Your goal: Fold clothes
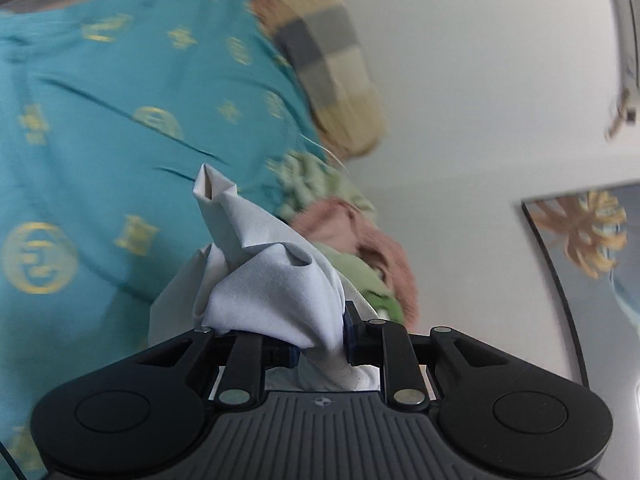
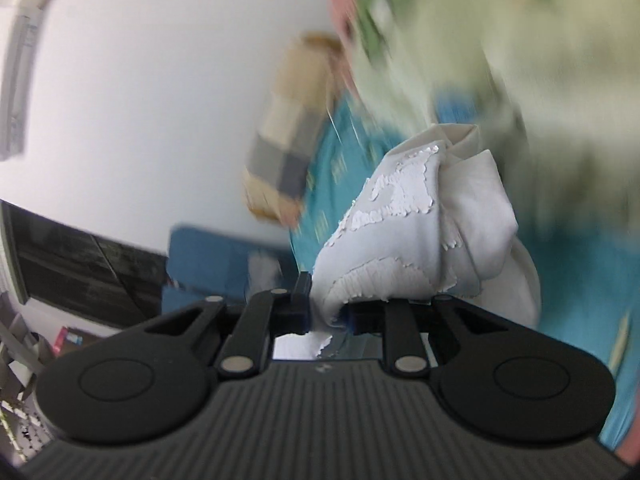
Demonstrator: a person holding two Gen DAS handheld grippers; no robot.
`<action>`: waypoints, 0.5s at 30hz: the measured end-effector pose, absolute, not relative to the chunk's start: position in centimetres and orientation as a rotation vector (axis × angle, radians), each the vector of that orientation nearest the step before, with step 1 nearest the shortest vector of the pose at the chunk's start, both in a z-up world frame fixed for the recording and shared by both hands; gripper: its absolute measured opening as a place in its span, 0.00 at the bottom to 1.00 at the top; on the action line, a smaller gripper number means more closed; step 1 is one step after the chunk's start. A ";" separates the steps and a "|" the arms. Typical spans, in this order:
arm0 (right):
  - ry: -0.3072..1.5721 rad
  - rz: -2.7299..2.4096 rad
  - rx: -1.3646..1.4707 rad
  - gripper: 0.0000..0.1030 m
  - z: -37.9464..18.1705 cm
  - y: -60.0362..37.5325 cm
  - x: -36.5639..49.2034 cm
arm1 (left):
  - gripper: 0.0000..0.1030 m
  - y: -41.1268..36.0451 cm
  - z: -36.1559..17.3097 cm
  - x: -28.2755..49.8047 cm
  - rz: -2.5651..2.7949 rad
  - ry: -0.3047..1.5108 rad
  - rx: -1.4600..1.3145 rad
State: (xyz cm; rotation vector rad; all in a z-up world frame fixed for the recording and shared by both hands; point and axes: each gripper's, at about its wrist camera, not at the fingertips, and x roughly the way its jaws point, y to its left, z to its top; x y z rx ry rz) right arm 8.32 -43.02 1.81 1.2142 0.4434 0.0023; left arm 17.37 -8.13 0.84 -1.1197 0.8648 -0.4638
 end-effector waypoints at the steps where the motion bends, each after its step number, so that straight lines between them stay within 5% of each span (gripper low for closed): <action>1: 0.415 -0.010 1.193 0.20 3.3 -45.1 8.9 | 0.20 -10.6 2.1 18.9 -0.495 0.876 -1.117; 9: 0.177 -0.068 1.014 0.20 12.1 -58.5 11.7 | 0.21 -27.7 10.0 27.0 -0.756 0.787 -1.035; 15: 0.250 -0.179 0.887 0.20 7.8 -60.9 10.7 | 0.23 -33.6 4.9 26.2 -0.782 0.837 -0.760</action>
